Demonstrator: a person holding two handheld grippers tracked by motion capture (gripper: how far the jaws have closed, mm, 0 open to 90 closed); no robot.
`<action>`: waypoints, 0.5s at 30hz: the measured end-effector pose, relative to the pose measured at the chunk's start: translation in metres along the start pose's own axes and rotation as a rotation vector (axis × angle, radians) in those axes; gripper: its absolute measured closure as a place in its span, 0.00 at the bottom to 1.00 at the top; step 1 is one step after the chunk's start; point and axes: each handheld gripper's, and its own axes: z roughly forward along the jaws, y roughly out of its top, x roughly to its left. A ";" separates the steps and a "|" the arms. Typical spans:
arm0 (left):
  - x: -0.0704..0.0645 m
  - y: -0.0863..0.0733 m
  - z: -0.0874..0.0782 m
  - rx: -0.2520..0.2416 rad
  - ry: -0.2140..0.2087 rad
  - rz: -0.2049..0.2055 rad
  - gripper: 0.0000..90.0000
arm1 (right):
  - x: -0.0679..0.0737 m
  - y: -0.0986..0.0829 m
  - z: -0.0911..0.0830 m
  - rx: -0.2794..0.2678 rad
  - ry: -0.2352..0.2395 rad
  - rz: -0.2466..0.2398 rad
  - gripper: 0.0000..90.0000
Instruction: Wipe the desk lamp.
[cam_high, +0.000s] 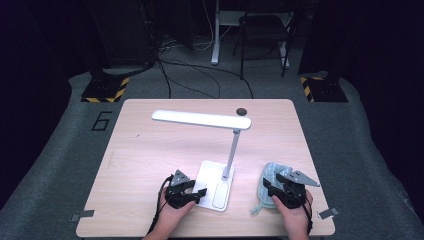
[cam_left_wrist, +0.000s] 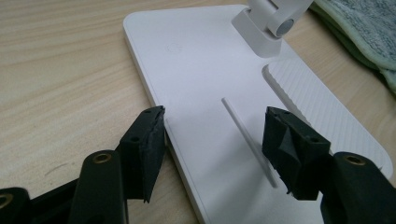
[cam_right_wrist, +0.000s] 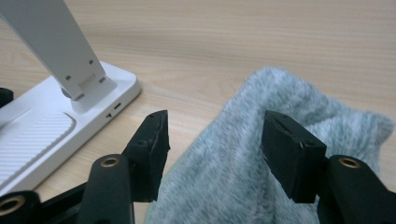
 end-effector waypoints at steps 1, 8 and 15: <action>0.000 0.001 -0.001 -0.002 -0.003 0.008 0.43 | 0.003 0.003 -0.002 -0.004 -0.005 -0.002 0.46; -0.001 -0.001 -0.008 0.001 -0.015 0.073 0.43 | 0.018 0.024 -0.007 -0.039 0.031 -0.017 0.46; 0.002 0.004 -0.016 -0.015 -0.017 0.089 0.43 | 0.043 0.047 -0.002 -0.063 0.099 -0.050 0.46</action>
